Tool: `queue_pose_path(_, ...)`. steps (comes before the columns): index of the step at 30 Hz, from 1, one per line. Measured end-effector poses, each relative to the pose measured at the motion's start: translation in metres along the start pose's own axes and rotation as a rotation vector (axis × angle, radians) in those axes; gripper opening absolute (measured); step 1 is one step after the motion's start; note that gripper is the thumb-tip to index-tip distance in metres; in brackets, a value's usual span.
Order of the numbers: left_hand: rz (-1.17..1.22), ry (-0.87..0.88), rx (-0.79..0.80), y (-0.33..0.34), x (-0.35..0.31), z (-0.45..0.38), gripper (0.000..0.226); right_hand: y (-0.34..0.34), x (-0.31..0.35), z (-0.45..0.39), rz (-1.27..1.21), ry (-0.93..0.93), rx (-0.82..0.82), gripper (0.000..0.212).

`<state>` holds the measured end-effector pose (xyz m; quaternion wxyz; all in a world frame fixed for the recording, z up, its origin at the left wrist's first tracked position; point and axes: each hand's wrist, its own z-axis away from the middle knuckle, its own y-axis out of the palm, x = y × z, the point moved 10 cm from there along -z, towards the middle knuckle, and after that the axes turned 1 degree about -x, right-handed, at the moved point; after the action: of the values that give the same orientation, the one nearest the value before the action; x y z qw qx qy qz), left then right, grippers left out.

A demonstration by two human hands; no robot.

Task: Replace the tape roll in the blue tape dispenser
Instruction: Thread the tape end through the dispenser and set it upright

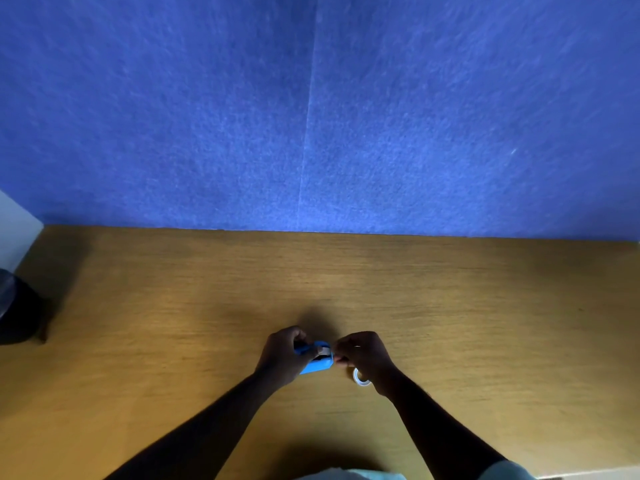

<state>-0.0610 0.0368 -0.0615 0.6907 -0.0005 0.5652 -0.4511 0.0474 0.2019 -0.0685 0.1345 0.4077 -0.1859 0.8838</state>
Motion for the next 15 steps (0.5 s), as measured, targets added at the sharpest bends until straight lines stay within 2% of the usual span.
queue_pose_path(2,0.003,0.013,0.002,0.000,0.000,0.001,0.026,0.000,0.003,0.001,0.042,-0.026,-0.001,0.004)
queue_pose_path(7,0.019,0.030,0.009,0.000,-0.001,0.001,0.024,-0.007,0.005,0.003,0.036,-0.043,-0.061,0.018)
queue_pose_path(15,0.002,0.045,0.011,0.001,0.000,0.000,0.024,-0.005,-0.006,0.002,-0.003,0.062,-0.030,0.020)
